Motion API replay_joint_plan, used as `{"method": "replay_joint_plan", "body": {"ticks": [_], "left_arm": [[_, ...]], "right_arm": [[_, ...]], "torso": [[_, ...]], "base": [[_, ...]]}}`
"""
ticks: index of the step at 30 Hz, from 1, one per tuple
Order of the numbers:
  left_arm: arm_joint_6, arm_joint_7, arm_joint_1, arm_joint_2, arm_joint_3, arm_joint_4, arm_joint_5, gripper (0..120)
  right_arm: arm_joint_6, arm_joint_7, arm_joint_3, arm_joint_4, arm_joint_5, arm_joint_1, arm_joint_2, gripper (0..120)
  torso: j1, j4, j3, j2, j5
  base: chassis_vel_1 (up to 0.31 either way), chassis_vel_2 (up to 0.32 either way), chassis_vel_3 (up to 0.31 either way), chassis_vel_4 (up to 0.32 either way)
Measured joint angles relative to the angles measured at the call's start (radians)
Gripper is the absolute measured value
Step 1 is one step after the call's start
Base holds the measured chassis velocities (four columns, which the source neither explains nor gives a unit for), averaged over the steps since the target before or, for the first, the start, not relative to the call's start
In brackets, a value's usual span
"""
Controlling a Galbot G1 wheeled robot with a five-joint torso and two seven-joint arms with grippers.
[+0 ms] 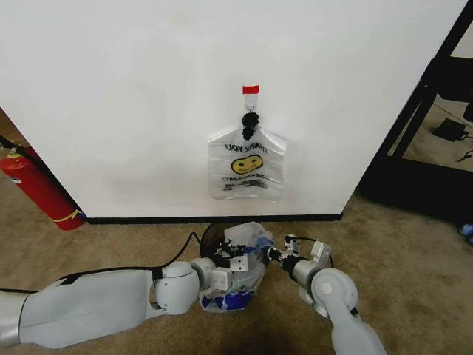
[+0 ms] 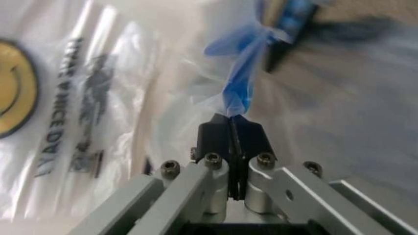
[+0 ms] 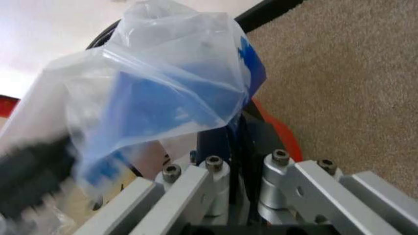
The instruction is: Pick up the garbage bag from the wall and place it over the trash bin.
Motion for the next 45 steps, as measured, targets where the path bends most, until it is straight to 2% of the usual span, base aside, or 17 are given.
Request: {"method": "replay_joint_plan", "body": {"ticks": [8,12,20,24,32,37,42,45], "left_arm": [[0.02,-0.084,0.011,-0.035,-0.115,0.05,-0.179,0],[0.03,-0.105,0.01,-0.049,-0.141,0.079,-0.231,0],[0.033,-0.102,0.012,-0.051,-0.175,0.163,-0.256,0],[0.034,-0.09,0.025,-0.043,-0.191,0.199,-0.262,0],[0.036,-0.077,0.037,-0.029,-0.206,0.213,-0.273,0],[0.039,-0.041,0.062,0.012,-0.244,0.205,-0.298,0],[0.048,-0.008,0.081,0.054,-0.278,0.216,-0.376,0],[0.075,0.001,0.098,0.069,-0.309,0.218,-0.483,0]], "right_arm": [[-0.001,-0.012,-0.012,0.005,-0.013,-0.005,0.001,0],[-0.002,-0.024,-0.02,0.012,-0.025,-0.014,-0.001,0],[-0.005,-0.041,-0.025,0.037,-0.034,-0.031,-0.009,0],[-0.005,-0.054,-0.03,0.044,-0.05,-0.04,-0.015,0],[-0.004,-0.084,-0.042,0.052,-0.091,-0.051,-0.018,0],[-0.003,-0.098,-0.046,0.063,-0.093,-0.055,-0.022,0],[0.01,-0.141,-0.049,0.076,-0.116,-0.075,-0.045,0],[0.081,-0.216,-0.051,0.075,-0.179,-0.089,-0.063,0]], "torso": [[0.0,0.0,0.0,0.0,0.0],[0.0,0.0,0.0,0.0,0.0001],[0.0,0.0001,0.0,0.0,0.0],[0.0,0.0,0.0,0.0,-0.0001],[0.0,0.0,0.0,0.0,-0.0002],[0.0,0.0001,0.0,0.0,-0.0001],[0.0,0.0001,0.0,0.0,-0.0001],[0.0,-0.0002,0.0,0.0,0.0]], "base": [[0.0,0.0,0.0,0.0],[0.0,0.0,0.0,0.0],[0.0,0.0,0.0,0.0],[0.0,0.0,0.0,0.0],[0.0,0.0,0.0,0.0],[0.0,0.0,0.0,0.0],[0.0,0.0,0.0,0.0],[0.0,0.0,0.0,0.0]]}}
